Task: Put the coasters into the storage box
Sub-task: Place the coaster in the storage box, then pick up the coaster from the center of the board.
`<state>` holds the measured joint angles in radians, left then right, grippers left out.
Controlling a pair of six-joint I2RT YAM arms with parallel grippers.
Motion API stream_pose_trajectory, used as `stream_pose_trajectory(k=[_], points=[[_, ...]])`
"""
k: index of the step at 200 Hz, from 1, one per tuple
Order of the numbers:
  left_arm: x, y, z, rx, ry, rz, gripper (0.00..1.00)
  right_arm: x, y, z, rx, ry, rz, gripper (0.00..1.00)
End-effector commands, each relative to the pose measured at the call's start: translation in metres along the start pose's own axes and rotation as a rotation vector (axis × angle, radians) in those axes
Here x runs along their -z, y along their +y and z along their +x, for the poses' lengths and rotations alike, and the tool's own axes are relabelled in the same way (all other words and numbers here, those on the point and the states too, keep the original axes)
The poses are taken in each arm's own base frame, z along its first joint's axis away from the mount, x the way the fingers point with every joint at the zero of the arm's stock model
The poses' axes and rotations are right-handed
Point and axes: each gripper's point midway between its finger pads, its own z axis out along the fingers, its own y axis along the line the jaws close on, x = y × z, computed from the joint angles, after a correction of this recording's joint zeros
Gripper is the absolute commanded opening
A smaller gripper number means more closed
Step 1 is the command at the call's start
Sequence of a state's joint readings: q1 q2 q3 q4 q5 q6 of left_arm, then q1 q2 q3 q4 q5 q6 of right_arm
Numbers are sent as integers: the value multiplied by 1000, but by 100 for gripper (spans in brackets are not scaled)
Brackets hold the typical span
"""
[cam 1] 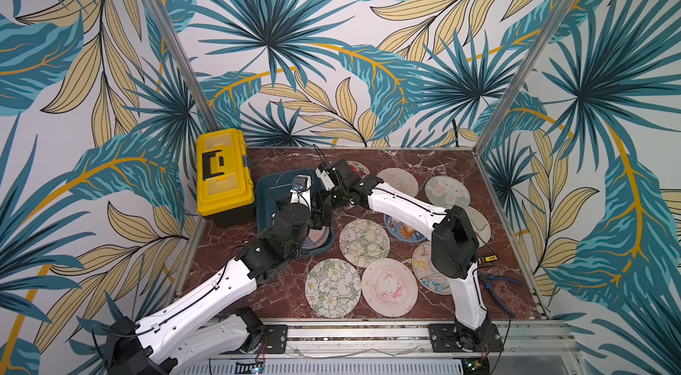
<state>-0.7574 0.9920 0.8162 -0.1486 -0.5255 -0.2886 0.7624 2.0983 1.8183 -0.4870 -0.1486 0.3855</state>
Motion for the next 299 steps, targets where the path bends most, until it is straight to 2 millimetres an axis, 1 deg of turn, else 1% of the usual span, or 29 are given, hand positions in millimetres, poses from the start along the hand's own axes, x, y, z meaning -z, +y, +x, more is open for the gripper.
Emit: stream_pose_trajectory(k=[1, 20, 36, 77, 118, 144, 160, 180, 189, 193, 229, 241, 261, 299], points=[[-1, -6, -8, 17, -6, 23, 100, 13, -21, 1, -5, -19, 61, 66], [-4, -10, -8, 18, 2, 35, 100, 22, -36, 1, -28, -35, 86, 67], [-7, -14, -8, 15, 11, 48, 100, 28, -50, 7, -47, -36, 110, 67], [-18, -32, 0, -13, 58, 109, 100, 46, -88, 28, -103, -20, 186, 67], [-29, -54, 16, -42, 126, 179, 100, 70, -125, 52, -166, -8, 267, 67], [-32, -74, 28, -94, 174, 215, 100, 81, -142, 69, -200, 6, 290, 67], [-34, -87, 39, -129, 221, 230, 100, 86, -152, 79, -223, 17, 307, 68], [-37, -102, 56, -154, 285, 260, 100, 92, -160, 91, -240, 31, 322, 68], [-38, -109, 60, -152, 301, 275, 100, 94, -163, 96, -244, 39, 332, 68], [-38, -109, 68, -164, 333, 273, 100, 95, -165, 98, -247, 43, 336, 68], [-39, -123, 95, -165, 459, 292, 100, 101, -176, 120, -285, 92, 345, 68], [-39, -125, 107, -169, 524, 288, 100, 102, -180, 128, -295, 113, 353, 68], [-40, -122, 124, -173, 607, 251, 100, 101, -183, 139, -305, 140, 352, 68], [-43, -119, 157, -159, 714, 218, 100, 93, -178, 157, -324, 197, 305, 68]])
